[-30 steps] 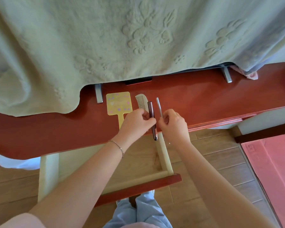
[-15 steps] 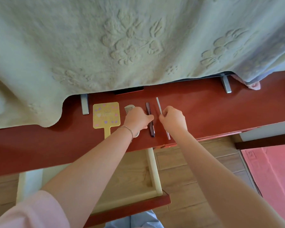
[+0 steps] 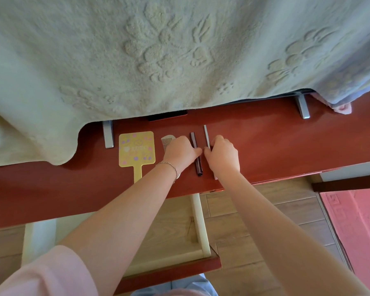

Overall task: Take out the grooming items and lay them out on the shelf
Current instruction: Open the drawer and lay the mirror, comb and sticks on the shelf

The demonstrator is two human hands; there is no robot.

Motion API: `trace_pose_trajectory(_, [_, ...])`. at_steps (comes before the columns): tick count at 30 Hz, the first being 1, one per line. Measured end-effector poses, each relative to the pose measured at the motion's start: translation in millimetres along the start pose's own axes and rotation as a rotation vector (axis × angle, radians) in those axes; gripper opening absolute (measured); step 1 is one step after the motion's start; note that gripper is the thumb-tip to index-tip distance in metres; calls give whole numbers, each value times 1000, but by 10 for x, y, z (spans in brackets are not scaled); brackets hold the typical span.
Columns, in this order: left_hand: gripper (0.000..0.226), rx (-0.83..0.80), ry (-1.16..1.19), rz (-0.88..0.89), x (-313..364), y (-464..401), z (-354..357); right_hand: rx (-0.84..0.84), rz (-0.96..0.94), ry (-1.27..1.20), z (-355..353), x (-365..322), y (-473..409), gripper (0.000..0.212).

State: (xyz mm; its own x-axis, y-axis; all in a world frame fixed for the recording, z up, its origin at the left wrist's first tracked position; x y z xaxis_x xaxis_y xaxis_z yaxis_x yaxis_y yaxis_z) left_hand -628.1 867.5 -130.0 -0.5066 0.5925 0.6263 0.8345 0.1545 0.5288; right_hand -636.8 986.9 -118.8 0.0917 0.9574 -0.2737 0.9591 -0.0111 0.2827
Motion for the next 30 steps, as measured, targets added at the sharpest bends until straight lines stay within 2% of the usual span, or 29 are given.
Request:
trace_pose_trajectory(4, [23,13,7,11,-16,55,-13,2,-21,3,-20,-5,46,31])
trace_pose_trajectory(7, [21,68,130,91,58,229,-105,67,-40,-37,-91,17,158,39])
trace_pose_trajectory(9, [14,138,135,223,90,438,-216,181,-109,-83,-152,-3,318,41])
trace_pose_trajectory(11, [9,206,51,386,27,685,-323,288,-272,-103,-170,-89,535,36])
trace_pose_trajectory(13, [11,243,-44,540,-174,912,-397,313,-447,-82,-90,-196,779,33])
trace_pose_trajectory(15, [20,253,-159,666,-470,1083,-436,253,-591,-30,65,-289,1016,37])
trace_pose_trajectory(17, [32,251,-249,719,-809,1232,-462,167,-714,71,266,-358,1222,46])
trace_pose_trajectory(24, [82,72,-568,632,-1863,1728,-349,-76,-897,425,852,-495,1831,90])
trace_pose_trajectory(30, [109,-24,-750,628,-2262,2007,-178,-160,-984,557,1204,-400,2170,104])
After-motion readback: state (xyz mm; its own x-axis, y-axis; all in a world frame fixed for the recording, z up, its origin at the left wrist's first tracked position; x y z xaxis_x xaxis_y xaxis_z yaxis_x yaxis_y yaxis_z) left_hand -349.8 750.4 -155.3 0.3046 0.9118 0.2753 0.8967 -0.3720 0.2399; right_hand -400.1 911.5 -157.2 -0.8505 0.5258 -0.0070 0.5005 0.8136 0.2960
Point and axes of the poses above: each hand's wrist, its own y-axis away from the middle knuckle, its own z-axis out of the palm, x = y × z, the point moved 4 cm from there along -y, towards the middle knuckle, and after that the axes turned 7 degrees about y, right-handed, at the moved point
